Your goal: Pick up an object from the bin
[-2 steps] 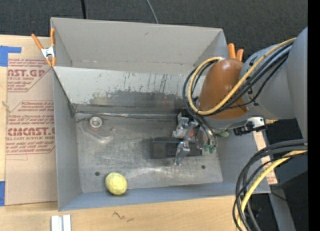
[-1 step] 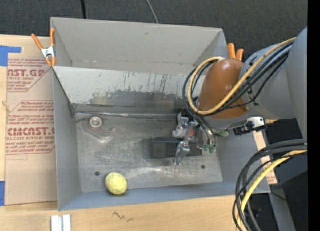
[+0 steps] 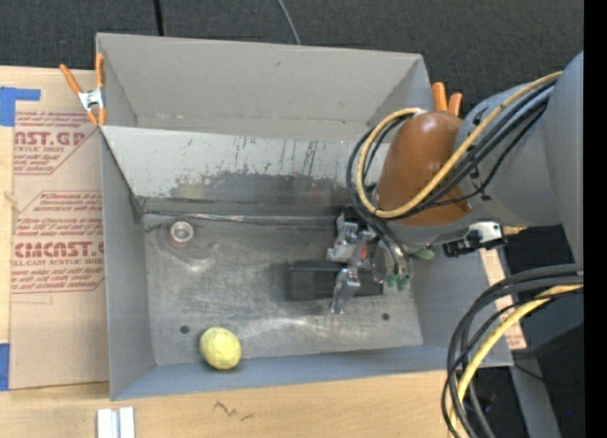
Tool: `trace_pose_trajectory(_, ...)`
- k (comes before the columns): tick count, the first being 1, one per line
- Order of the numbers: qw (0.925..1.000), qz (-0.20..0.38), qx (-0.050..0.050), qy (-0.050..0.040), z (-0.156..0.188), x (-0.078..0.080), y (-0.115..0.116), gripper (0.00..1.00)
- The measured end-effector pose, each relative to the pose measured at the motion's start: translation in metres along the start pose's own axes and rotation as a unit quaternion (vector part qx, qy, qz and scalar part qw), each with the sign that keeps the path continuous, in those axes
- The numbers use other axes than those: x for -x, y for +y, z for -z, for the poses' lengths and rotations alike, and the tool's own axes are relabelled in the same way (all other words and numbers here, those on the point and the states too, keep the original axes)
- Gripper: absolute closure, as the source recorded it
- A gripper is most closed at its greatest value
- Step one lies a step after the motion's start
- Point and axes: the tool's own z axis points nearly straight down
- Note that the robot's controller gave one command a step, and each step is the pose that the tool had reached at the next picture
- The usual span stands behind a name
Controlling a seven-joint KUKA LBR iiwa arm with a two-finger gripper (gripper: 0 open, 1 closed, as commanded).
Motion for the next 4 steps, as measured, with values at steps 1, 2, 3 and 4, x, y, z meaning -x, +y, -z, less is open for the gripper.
trace_pose_trajectory(1, 1.0, 0.0, 0.0, 0.0, 0.0, 0.0, 0.0, 1.0)
trace_pose_trajectory(2, 1.0, 0.0, 0.0, 0.0, 0.0, 0.0, 0.0, 1.0)
trace_pose_trajectory(3, 1.0, 0.0, 0.0, 0.0, 0.0, 0.0, 0.0, 1.0)
trace_pose_trajectory(4, 1.0, 0.0, 0.0, 0.0, 0.0, 0.0, 0.0001, 1.0)
